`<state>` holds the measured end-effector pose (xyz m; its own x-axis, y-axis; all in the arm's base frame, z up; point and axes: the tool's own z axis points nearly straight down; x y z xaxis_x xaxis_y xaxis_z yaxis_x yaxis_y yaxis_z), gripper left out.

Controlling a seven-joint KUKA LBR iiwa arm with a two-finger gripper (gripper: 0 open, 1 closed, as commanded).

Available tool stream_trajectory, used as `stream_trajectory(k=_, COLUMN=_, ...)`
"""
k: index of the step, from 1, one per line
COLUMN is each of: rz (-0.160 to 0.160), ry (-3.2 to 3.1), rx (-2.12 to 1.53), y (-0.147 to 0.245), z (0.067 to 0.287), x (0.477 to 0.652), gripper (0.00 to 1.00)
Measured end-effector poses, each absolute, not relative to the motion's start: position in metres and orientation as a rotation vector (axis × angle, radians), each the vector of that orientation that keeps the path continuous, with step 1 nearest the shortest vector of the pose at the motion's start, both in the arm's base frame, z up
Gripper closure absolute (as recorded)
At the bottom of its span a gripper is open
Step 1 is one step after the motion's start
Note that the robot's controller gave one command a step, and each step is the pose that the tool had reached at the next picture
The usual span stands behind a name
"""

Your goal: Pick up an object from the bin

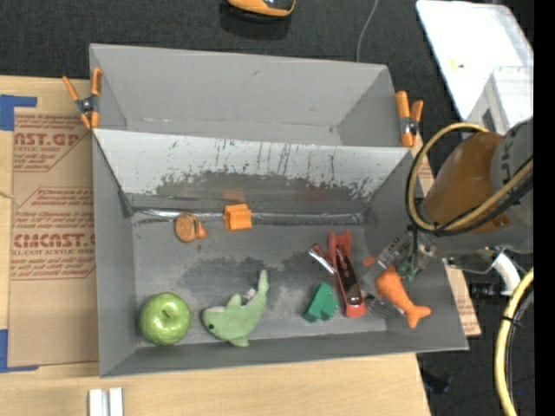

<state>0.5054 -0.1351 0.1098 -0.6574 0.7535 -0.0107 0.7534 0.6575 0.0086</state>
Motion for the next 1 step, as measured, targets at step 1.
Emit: stream_trajectory(k=1, rz=0.004, ry=2.852, rx=1.295, y=-0.1347, z=0.1553, x=0.5045, gripper=1.00)
